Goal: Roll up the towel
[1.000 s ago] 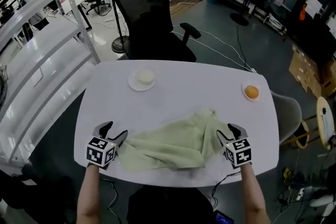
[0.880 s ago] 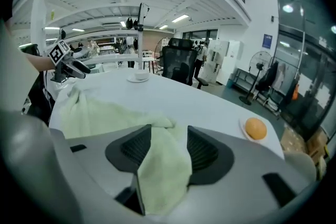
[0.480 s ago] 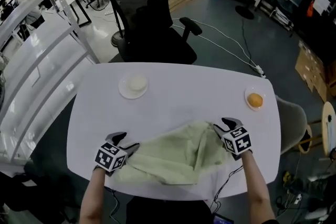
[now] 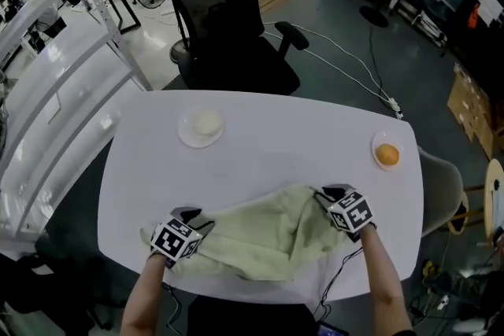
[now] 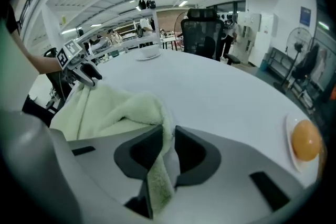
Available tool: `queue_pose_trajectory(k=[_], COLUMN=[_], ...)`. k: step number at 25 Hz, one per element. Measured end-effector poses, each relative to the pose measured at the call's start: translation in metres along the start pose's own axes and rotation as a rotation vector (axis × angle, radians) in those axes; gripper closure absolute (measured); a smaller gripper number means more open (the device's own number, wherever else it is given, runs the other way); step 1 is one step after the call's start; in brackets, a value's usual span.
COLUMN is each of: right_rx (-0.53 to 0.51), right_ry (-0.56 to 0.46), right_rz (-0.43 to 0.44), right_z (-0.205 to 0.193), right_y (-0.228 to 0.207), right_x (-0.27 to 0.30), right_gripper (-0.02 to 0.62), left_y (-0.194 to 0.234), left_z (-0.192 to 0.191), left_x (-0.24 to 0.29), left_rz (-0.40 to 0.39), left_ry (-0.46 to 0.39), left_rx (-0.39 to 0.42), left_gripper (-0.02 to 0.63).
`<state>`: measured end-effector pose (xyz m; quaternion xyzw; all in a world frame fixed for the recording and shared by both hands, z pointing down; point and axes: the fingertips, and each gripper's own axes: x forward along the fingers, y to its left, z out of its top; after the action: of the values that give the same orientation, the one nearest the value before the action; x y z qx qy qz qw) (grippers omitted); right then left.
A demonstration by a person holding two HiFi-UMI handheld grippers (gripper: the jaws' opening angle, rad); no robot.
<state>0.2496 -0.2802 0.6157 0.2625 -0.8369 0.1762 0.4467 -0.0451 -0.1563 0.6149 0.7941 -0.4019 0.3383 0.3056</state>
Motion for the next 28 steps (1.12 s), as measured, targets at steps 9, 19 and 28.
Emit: queue_pose_trajectory(k=[9,19,28], right_rx=[-0.106,-0.316,-0.369], right_ry=[-0.087,-0.104,-0.046], right_rz=[-0.099,-0.302,-0.355], right_z=[0.034,0.093,0.144], right_y=[-0.001,-0.017,-0.072], right_x=[-0.061,-0.123,-0.087], right_gripper=[0.538,0.545,0.545], left_y=[0.007,0.006,0.041], left_z=[-0.004,0.05,0.101], left_x=[0.007,-0.043,-0.05], left_rz=[0.077,0.193,0.291], left_ry=[0.023,-0.195,-0.235], left_rx=[0.012,0.055,0.115], left_gripper=[0.517,0.568,0.566])
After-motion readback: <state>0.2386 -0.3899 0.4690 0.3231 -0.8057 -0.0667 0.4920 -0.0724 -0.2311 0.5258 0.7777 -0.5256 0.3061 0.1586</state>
